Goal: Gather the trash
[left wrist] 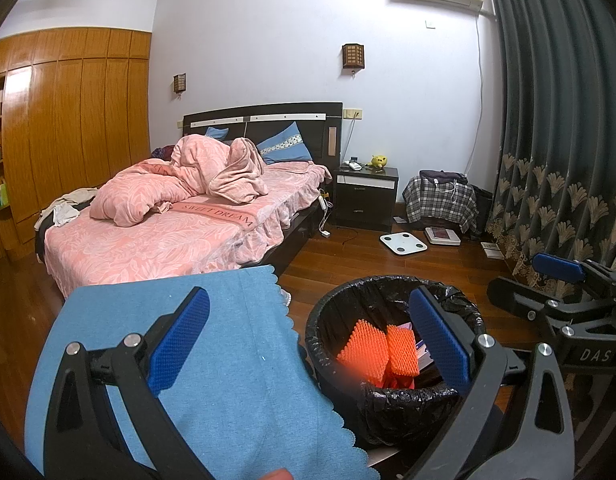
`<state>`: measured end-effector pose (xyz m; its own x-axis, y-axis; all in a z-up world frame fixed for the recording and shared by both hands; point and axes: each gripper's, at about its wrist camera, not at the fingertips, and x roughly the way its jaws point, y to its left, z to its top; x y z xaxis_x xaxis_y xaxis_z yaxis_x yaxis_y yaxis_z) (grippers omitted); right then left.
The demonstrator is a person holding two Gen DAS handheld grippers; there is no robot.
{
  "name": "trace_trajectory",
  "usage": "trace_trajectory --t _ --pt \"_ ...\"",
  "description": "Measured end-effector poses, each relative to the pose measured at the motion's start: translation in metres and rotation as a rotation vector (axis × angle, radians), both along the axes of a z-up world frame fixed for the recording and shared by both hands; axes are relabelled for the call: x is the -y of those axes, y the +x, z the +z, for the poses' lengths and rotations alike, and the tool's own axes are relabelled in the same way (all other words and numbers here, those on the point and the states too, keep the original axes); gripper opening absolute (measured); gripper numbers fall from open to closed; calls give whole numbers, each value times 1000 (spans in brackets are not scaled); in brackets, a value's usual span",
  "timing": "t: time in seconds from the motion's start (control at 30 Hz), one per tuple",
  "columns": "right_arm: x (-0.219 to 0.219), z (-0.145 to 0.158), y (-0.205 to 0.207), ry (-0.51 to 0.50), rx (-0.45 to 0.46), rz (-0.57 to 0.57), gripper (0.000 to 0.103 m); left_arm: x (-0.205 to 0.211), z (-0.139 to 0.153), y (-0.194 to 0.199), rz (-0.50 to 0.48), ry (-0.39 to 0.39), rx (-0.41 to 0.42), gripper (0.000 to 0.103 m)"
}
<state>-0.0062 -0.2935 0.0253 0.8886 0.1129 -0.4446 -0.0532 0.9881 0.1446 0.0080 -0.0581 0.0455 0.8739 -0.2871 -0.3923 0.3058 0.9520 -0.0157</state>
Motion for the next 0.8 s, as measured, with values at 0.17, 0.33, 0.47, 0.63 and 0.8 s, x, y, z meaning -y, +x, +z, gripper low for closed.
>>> trace_trajectory --t 0.17,0.33,0.47,0.63,0.8 --pt "0 0 0 0 1 0 97 0 0 0 0 0 -1 97" --pt "-1 0 0 0 0 1 97 -1 1 -1 0 0 0 97" --pt "-1 0 0 -1 -1 0 97 -1 0 0 0 -1 -1 97" --pt "-1 0 0 -1 0 0 97 -1 1 -1 -1 0 -2 97" --pt "-1 0 0 -1 0 0 97 -1 0 0 0 1 -1 97"
